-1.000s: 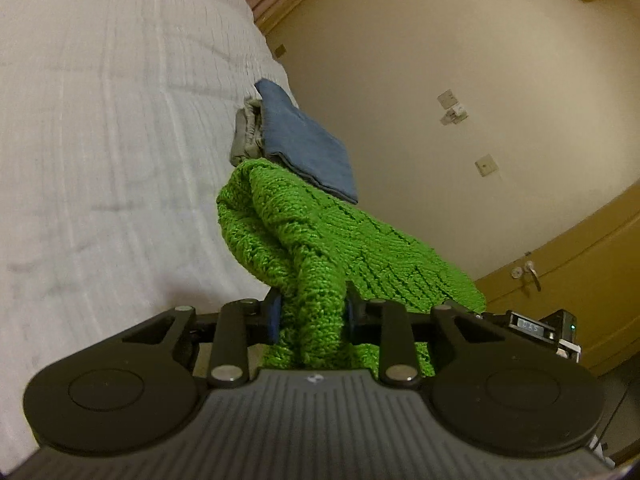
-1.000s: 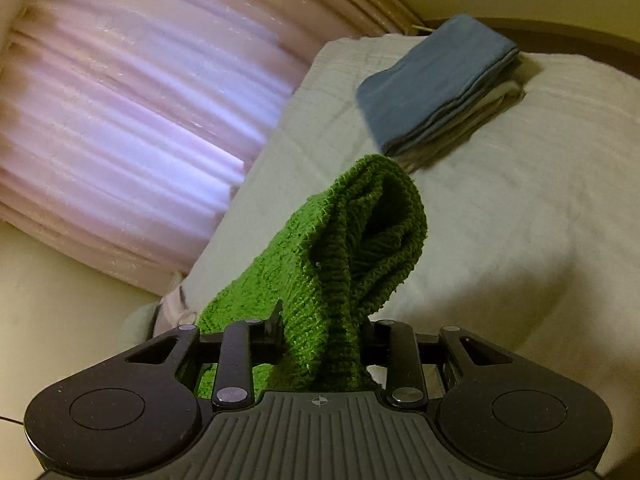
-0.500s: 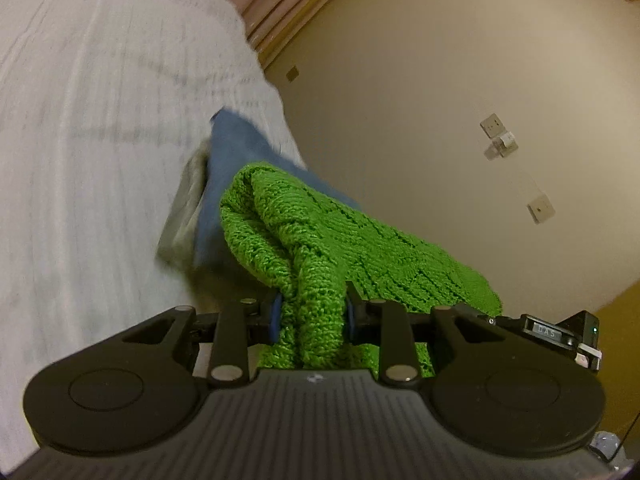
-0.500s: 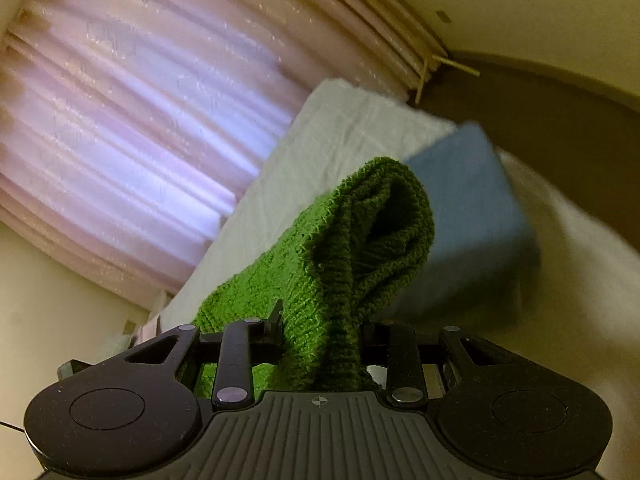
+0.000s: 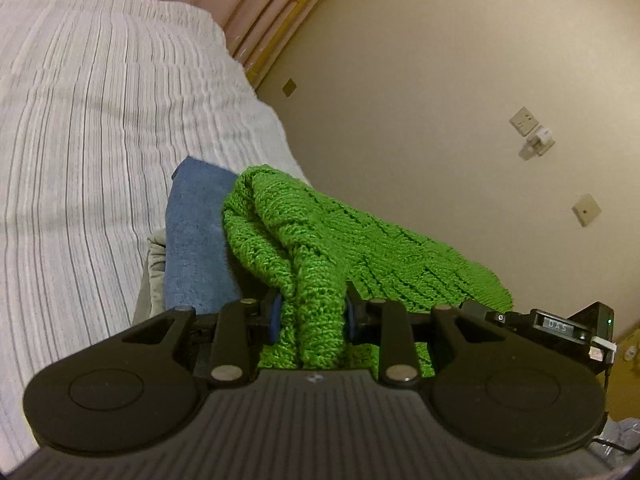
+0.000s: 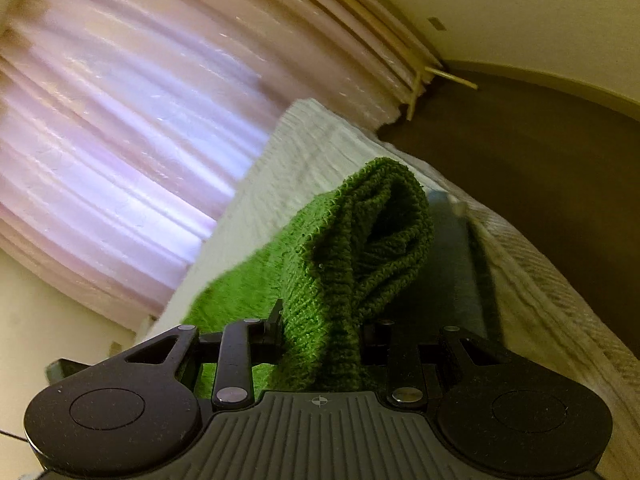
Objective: Fold clothes
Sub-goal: 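Lift and carry the vest with both grippers to the blue clothes stack, then lower the vest onto the stack and open both grippers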
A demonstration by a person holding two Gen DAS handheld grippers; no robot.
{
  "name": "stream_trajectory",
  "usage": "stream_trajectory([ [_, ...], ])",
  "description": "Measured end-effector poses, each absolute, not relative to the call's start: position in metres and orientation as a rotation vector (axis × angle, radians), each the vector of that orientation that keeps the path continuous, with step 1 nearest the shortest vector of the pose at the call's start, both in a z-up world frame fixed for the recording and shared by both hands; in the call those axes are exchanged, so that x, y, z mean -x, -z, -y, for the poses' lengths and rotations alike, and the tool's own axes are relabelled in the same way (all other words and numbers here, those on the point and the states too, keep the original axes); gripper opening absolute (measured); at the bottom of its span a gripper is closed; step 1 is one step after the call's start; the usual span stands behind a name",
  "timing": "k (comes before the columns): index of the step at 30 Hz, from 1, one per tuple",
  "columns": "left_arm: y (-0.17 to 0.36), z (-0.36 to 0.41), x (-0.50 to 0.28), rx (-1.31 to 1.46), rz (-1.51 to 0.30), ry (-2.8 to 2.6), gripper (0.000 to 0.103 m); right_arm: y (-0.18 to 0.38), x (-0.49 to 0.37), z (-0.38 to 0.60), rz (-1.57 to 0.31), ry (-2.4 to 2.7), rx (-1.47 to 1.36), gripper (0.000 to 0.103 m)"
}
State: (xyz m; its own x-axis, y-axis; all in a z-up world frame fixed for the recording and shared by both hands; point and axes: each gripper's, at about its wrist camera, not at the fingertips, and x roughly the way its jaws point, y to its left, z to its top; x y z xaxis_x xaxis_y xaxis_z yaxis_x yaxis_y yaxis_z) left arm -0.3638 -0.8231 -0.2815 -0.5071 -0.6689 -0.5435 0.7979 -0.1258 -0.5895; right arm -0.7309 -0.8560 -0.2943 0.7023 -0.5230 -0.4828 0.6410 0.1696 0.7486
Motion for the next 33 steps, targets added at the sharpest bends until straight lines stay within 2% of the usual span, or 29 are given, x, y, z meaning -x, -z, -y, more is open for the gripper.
stream_trajectory([
  [5,0.304,0.834,0.364,-0.209,-1.034,1.798,0.026,0.328,0.737,0.86,-0.118,0.873,-1.173,0.036],
  [9,0.3,0.826,0.364,-0.228,-0.998,1.818,0.025,0.322,0.744,0.864,-0.116,0.834,-1.195,0.036],
  [12,0.303,0.821,0.362,-0.234,-1.008,1.809,0.025,0.324,0.738,0.87,-0.194,0.86,-1.198,0.039],
  [14,0.309,0.822,0.362,-0.244,-1.03,1.784,0.028,0.316,0.737,0.869,-0.204,0.884,-1.19,0.049],
  [16,0.301,0.819,0.366,-0.275,-1.007,1.766,0.032,0.299,0.735,0.862,-0.222,0.961,-1.137,0.067],
  [17,0.296,0.819,0.368,-0.294,-0.995,1.758,0.033,0.288,0.734,0.858,-0.234,1.021,-1.082,0.068],
  [21,0.259,0.818,0.361,-0.278,-0.916,1.732,0.03,0.247,0.73,0.844,-0.278,1.25,-0.847,0.067],
  [23,0.239,0.825,0.364,-0.268,-0.847,1.739,0.023,0.235,0.716,0.841,-0.304,1.266,-0.718,0.055],
  [24,0.233,0.832,0.368,-0.274,-0.823,1.759,0.02,0.233,0.706,0.841,-0.335,1.263,-0.674,0.045],
  [25,0.228,0.84,0.373,-0.285,-0.798,1.778,0.017,0.235,0.697,0.843,-0.364,1.254,-0.636,0.042],
  [28,0.239,0.862,0.397,-0.383,-0.737,1.808,0.007,0.251,0.674,0.851,-0.439,1.236,-0.563,0.036],
  [33,0.29,0.882,0.409,-0.461,-0.703,1.768,0.004,0.283,0.667,0.868,-0.508,1.244,-0.578,0.036],
])
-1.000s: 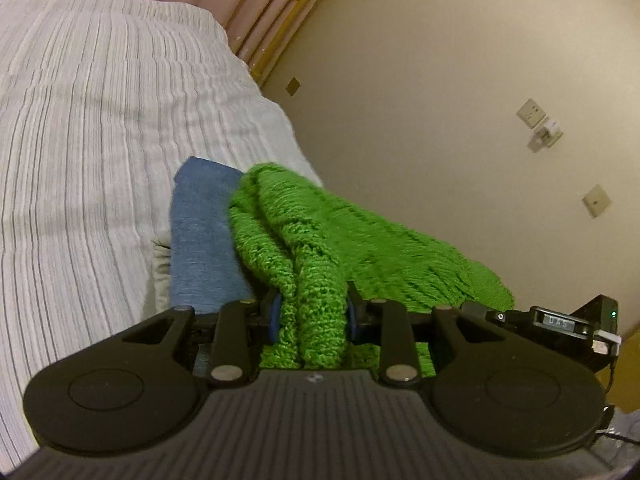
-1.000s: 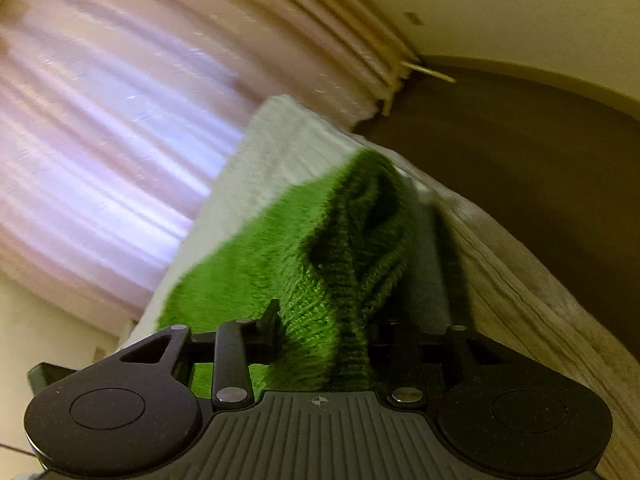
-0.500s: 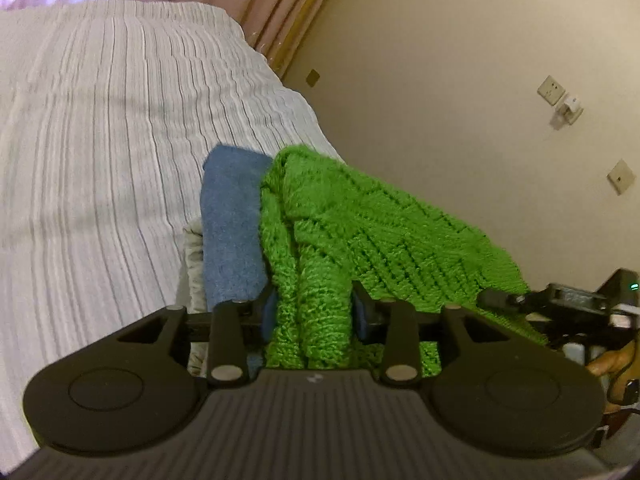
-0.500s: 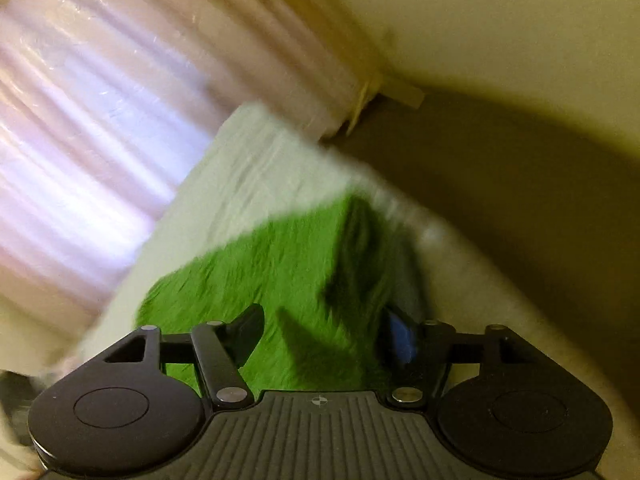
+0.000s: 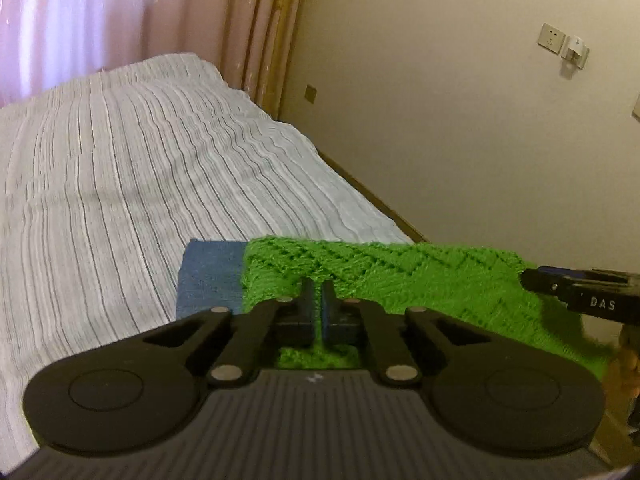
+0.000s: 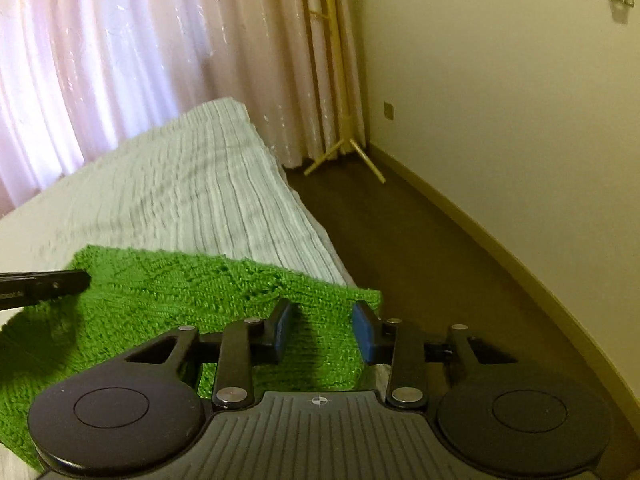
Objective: Fold clothes
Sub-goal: 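Lower the vest onto the stack and open both grippers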
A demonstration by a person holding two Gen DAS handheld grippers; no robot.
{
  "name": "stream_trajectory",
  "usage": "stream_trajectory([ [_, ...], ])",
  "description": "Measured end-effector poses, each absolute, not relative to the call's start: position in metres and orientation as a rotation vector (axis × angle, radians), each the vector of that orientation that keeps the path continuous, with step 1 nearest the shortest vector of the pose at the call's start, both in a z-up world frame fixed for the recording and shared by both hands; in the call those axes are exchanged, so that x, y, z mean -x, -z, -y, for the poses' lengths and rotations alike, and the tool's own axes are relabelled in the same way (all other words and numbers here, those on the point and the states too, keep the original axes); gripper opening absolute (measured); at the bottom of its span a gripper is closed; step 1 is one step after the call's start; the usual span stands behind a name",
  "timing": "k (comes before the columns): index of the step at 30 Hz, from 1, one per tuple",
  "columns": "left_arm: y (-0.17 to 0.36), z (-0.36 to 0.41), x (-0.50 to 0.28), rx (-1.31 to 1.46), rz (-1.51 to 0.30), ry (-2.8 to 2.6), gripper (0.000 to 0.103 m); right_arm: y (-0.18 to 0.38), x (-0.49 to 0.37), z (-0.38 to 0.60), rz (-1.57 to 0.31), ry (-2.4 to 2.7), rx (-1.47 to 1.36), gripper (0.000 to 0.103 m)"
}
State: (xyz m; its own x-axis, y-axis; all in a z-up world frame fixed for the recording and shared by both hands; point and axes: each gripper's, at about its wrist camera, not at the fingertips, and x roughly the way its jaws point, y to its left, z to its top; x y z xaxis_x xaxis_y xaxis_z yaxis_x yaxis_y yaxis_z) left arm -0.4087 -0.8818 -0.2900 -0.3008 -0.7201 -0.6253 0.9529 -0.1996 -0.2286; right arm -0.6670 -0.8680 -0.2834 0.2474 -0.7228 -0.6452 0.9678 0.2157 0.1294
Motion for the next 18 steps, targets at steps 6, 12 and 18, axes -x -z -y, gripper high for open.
stream_trajectory([
  [6,0.28,0.874,0.402,-0.459,-0.699,1.772,0.003,0.252,0.685,0.841,-0.433,1.261,-0.585,0.037],
  [12,0.242,0.806,0.4,-0.459,-0.669,1.778,0.004,0.23,0.694,0.772,-0.427,1.221,-0.626,0.037],
  [18,0.257,0.769,0.416,-0.592,-0.692,1.723,0.004,0.259,0.674,0.763,-0.585,1.186,-0.662,0.037],
])
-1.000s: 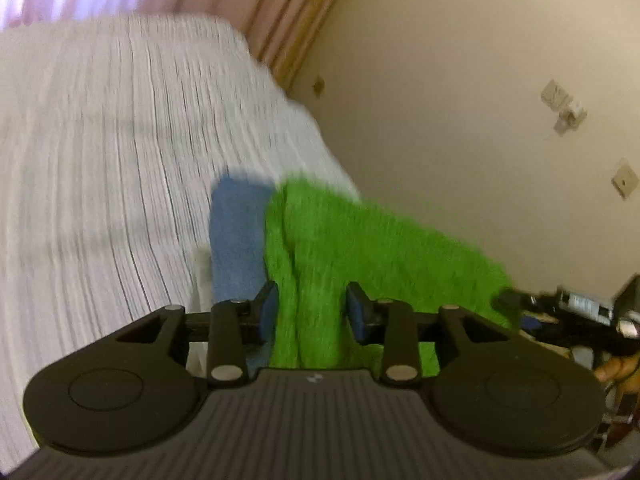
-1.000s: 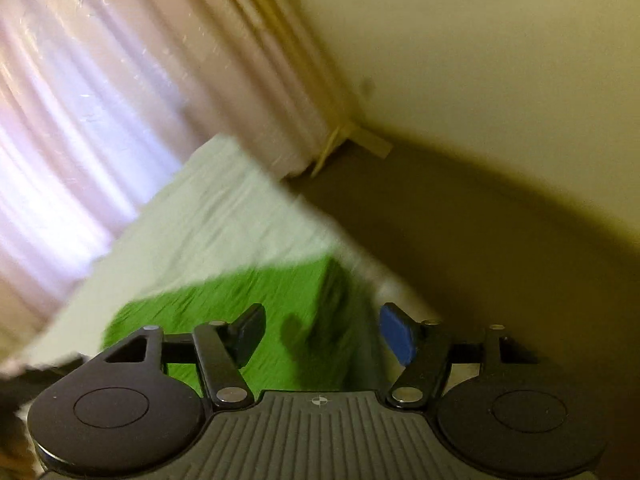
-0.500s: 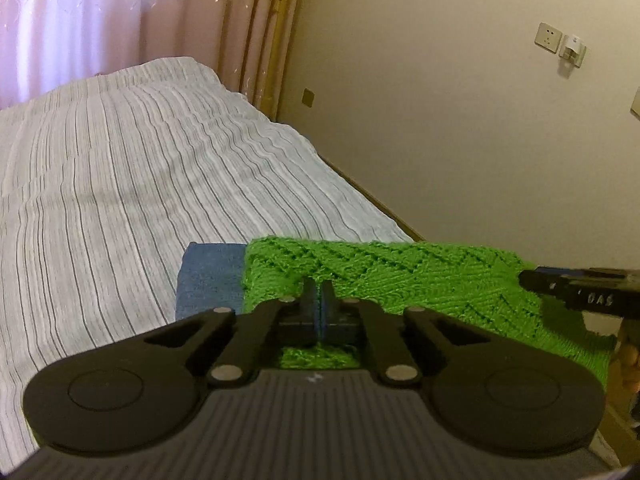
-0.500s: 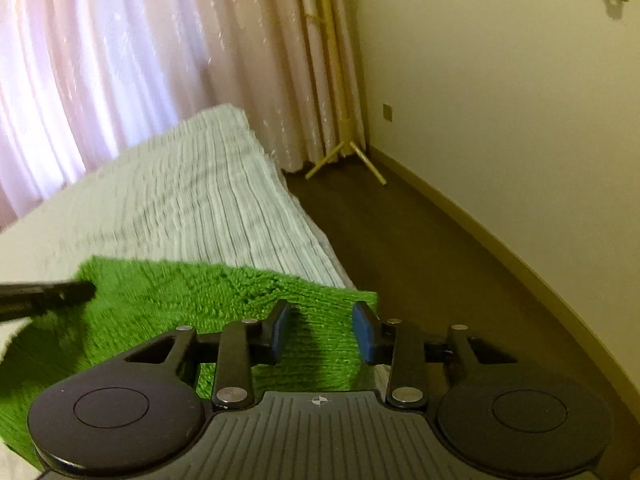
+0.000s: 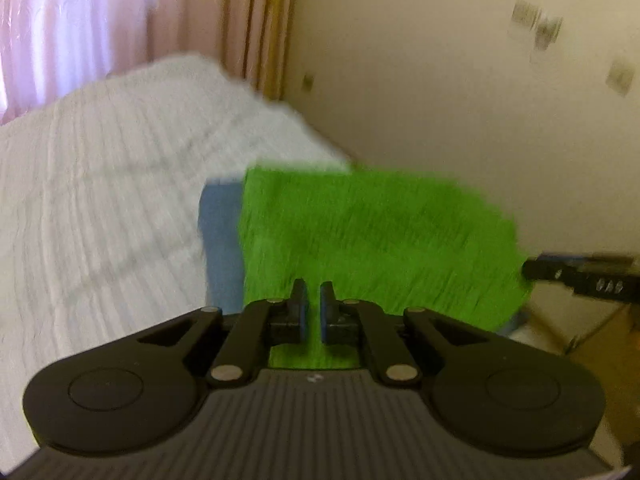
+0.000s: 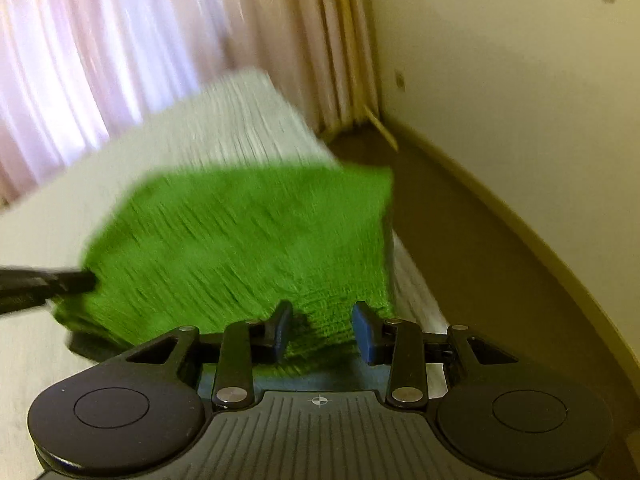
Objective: Fold clothes
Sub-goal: 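Lower the vest onto the stack and open both grippers, then withdraw both open tools from the stacked vest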
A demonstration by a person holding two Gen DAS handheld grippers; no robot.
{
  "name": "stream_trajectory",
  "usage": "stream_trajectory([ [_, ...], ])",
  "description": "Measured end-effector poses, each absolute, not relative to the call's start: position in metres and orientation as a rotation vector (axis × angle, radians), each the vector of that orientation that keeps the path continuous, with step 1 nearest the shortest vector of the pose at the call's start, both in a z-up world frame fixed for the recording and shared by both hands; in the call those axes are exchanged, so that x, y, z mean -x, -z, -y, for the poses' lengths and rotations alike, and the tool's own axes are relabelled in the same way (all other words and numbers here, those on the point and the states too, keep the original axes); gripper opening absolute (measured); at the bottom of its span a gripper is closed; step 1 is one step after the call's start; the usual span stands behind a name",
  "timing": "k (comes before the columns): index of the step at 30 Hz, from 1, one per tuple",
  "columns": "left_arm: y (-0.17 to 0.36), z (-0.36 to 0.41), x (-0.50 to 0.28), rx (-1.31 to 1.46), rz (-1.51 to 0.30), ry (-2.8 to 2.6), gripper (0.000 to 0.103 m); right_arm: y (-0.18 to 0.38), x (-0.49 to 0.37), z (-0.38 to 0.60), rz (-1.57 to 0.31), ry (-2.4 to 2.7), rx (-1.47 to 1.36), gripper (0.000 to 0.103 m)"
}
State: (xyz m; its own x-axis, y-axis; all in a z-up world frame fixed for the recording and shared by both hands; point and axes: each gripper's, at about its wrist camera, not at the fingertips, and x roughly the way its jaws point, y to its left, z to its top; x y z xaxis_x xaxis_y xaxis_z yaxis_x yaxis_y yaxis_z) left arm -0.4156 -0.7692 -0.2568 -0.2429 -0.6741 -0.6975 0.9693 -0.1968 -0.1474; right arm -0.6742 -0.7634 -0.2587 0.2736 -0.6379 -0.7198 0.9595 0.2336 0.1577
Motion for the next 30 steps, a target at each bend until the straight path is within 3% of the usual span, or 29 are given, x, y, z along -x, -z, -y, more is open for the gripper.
stream_trajectory([
  [6,0.242,0.772,0.42,-0.647,-0.746,1.641,0.004,0.235,0.679,0.743,-0.588,1.198,-0.722,0.039],
  [7,0.235,0.77,0.422,-0.669,-0.748,1.619,0.004,0.228,0.68,0.737,-0.569,1.203,-0.746,0.056],
  [9,0.221,0.763,0.425,-0.705,-0.763,1.578,0.009,0.217,0.679,0.727,-0.528,1.217,-0.785,0.077],
  [13,0.191,0.742,0.427,-0.711,-0.807,1.529,0.019,0.192,0.67,0.713,-0.491,1.211,-0.82,0.077],
  [21,0.139,0.701,0.435,-0.759,-0.79,1.49,0.03,0.14,0.657,0.675,-0.464,1.203,-0.865,0.077],
  [24,0.122,0.683,0.435,-0.758,-0.782,1.491,0.032,0.12,0.652,0.656,-0.468,1.222,-0.828,0.09],
  [30,0.092,0.652,0.433,-0.745,-0.74,1.502,0.038,0.097,0.645,0.622,-0.472,1.244,-0.793,0.091],
])
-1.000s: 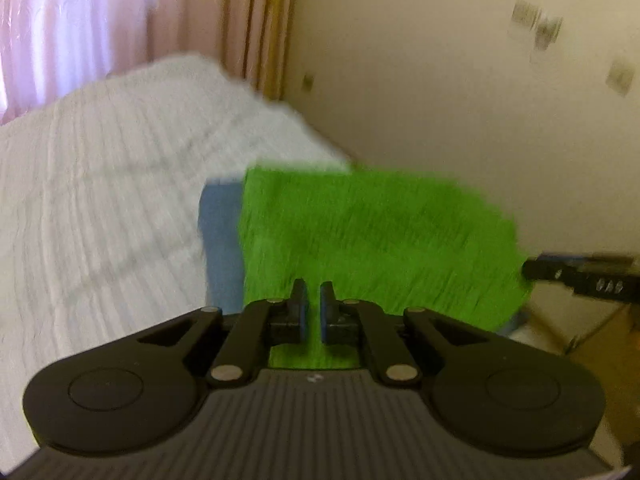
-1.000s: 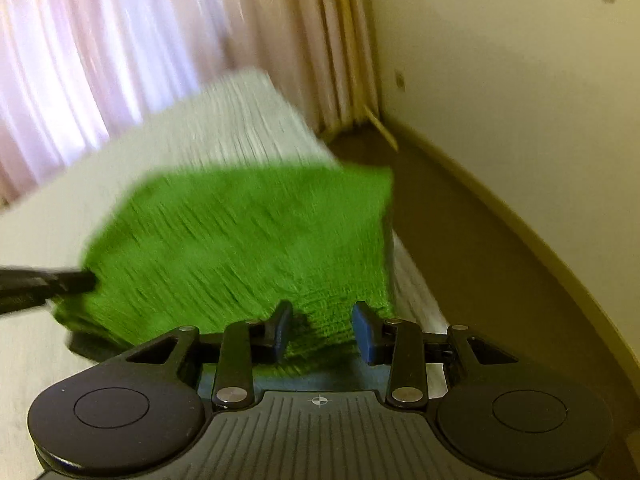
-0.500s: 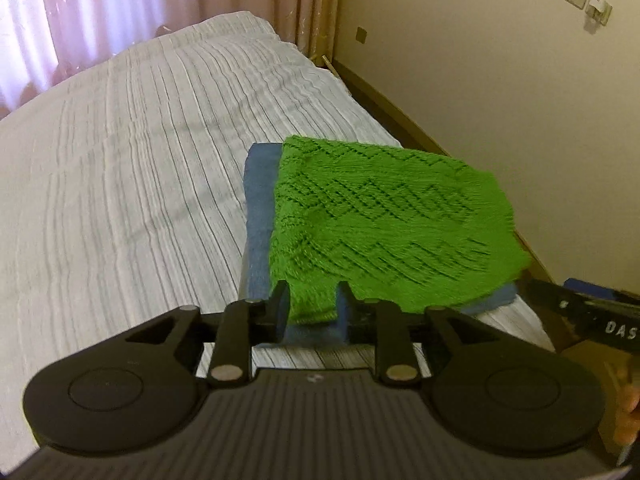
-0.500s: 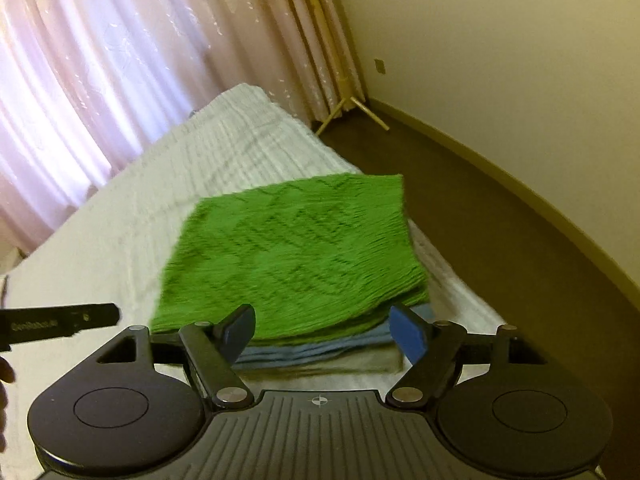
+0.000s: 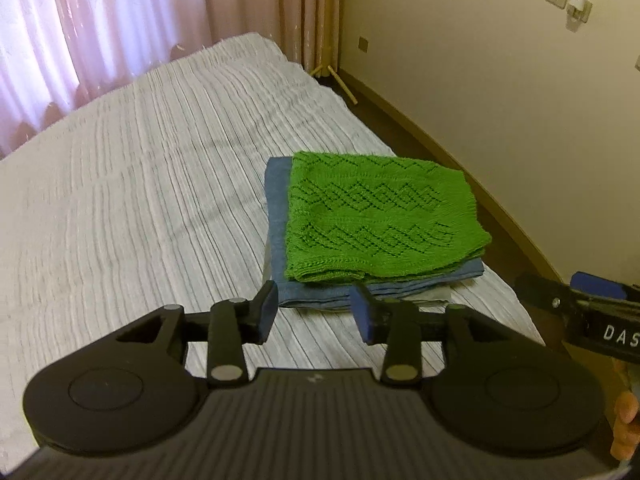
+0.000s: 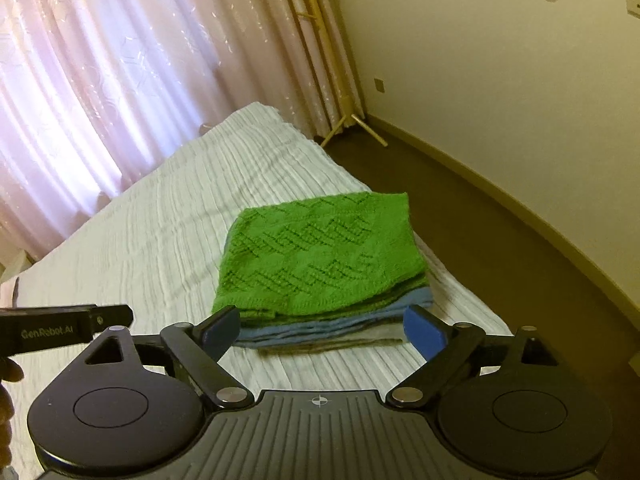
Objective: Fold clothes
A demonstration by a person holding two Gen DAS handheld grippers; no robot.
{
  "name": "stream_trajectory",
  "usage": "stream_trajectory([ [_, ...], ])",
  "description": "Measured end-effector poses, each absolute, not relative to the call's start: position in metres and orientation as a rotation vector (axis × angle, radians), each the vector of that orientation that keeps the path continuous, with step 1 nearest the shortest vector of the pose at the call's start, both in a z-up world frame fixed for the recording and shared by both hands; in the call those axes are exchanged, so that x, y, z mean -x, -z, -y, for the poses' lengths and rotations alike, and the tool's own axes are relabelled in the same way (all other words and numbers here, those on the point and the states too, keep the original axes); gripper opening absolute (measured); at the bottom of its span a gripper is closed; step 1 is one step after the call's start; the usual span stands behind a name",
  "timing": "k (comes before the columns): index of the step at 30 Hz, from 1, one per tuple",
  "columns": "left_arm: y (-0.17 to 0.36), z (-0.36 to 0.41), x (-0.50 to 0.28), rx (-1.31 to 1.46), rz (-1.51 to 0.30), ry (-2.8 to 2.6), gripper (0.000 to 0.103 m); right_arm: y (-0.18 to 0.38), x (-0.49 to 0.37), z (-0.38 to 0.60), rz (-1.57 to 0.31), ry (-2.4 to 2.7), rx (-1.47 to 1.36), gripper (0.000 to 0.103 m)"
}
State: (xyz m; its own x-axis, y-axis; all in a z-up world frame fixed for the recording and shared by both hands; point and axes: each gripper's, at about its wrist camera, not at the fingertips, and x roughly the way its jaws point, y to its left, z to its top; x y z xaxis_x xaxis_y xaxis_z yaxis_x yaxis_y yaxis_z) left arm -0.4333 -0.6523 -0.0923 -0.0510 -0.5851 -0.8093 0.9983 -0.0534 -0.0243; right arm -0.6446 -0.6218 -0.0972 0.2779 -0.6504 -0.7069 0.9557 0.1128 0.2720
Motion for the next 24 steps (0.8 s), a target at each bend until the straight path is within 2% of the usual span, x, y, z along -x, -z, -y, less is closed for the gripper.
stream_trajectory([
  [11,0.06,0.592,0.424,-0.721,-0.7,1.525,0.04,0.078,0.635,0.568,-0.487,1.254,-0.778,0.092],
  [13,0.056,0.582,0.423,-0.715,-0.694,1.53,0.041,0.074,0.634,0.561,-0.487,1.258,-0.776,0.095],
  [15,0.053,0.575,0.422,-0.711,-0.687,1.533,0.041,0.071,0.634,0.554,-0.482,1.264,-0.77,0.103],
  [24,0.043,0.545,0.421,-0.698,-0.673,1.534,0.042,0.064,0.634,0.533,-0.479,1.267,-0.77,0.103],
])
